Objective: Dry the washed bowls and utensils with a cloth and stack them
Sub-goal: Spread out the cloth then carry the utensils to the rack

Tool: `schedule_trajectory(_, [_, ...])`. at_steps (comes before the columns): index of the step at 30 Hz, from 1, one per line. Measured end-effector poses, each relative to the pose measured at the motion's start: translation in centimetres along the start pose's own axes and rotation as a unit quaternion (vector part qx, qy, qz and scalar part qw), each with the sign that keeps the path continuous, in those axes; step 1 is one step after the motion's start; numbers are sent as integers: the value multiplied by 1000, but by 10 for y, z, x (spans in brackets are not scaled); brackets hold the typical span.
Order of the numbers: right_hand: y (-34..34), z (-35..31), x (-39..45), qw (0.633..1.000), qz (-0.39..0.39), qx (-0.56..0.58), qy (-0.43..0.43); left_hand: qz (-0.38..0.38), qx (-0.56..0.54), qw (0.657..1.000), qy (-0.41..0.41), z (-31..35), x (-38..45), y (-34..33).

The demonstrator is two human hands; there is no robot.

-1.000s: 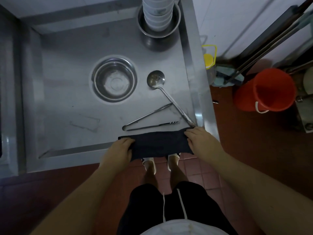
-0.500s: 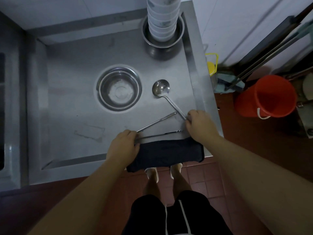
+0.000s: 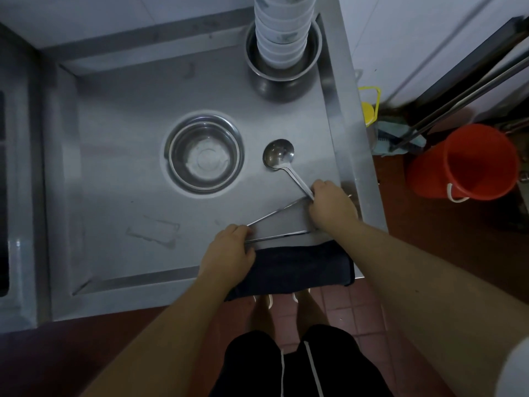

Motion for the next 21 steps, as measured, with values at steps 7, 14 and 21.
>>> schedule_trajectory(7, [8, 0, 11, 1000, -16, 10, 22, 0, -12, 1000, 15, 1, 9, 3])
schedule_trajectory(14, [28, 13, 20, 996, -51, 71, -11, 1, 42, 999, -22, 17, 29, 3])
schedule_trajectory(21, [29, 14, 22, 990, -64, 126, -9, -24, 145, 987, -70, 30, 36, -22])
Point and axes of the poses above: each hand's wrist, its own x-axis towards the middle knuckle, its own y-axis out of the back of the hand, z = x × y, the point moved 9 cm from there along x, towards the middle knuckle, and after that the axes turned 15 degrees about -x, right-handed, at the moved point
